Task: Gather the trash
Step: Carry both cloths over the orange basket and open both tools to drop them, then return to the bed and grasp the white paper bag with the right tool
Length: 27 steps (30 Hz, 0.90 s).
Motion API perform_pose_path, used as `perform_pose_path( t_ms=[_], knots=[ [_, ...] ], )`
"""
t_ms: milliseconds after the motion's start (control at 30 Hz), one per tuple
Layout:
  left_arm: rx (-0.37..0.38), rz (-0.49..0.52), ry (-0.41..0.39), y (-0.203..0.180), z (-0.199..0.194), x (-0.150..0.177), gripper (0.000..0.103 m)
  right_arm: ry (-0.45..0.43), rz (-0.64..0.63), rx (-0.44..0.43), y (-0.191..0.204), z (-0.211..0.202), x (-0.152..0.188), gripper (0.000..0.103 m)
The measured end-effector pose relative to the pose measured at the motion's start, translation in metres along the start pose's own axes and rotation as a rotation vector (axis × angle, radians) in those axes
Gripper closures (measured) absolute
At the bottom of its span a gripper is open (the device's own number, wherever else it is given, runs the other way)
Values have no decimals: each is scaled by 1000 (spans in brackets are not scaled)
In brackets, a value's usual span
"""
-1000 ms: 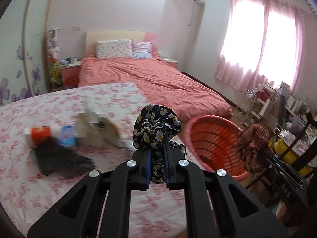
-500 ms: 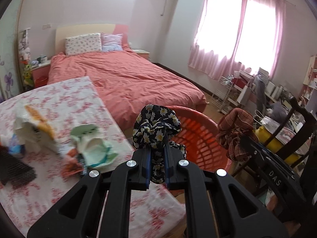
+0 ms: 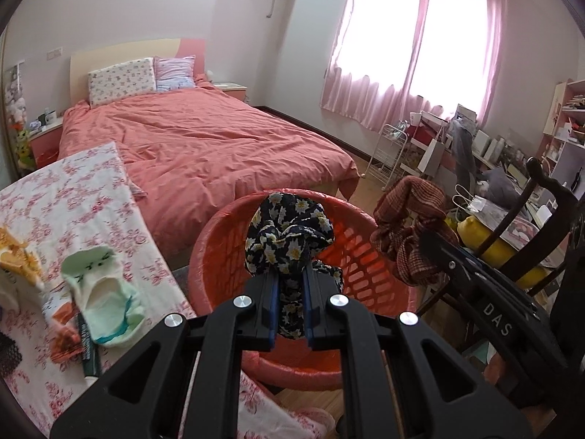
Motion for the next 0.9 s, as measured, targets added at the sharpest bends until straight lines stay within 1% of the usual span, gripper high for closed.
perform_pose_path(
  t_ms=[300,367,433,500,533,567,600,733,800,900],
  knots=[
    [9,5,10,-1,9,-3,93,3,9,-5,-2,9,-7,88],
    [8,-3,30,2,14,0,92,11,16,-14,-4,14,-8,84],
    [-1,-11,38,4,17,1,91,18,23,-18,-4,18,-9,76],
    [-6,-18,51,6,20,3,81,21,33,-18,-6,22,-10,75],
    [-10,-21,53,8,21,4,77,23,33,-17,-7,23,-10,71],
    [-15,-25,54,9,21,5,70,22,33,-11,-8,23,-11,69],
    [-20,-29,54,11,21,5,66,20,33,-7,-10,24,-12,67],
    [-38,-41,57,17,16,7,65,9,27,18,-15,18,-10,61],
    [-47,-45,55,20,12,9,65,9,27,26,-16,14,-8,61],
    [-70,-45,47,25,5,9,60,9,19,32,-15,9,-5,61]
  ],
)
Point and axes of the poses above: each gripper's, at about its wrist camera, not at the fingertips, and z roughly the way its jaws point, y to its left, x to its underside, the point moved 9 cm from there along z, roughly the way its jaws point, and after that the axes turned 9 degrees about x, right-handed, at the moved point
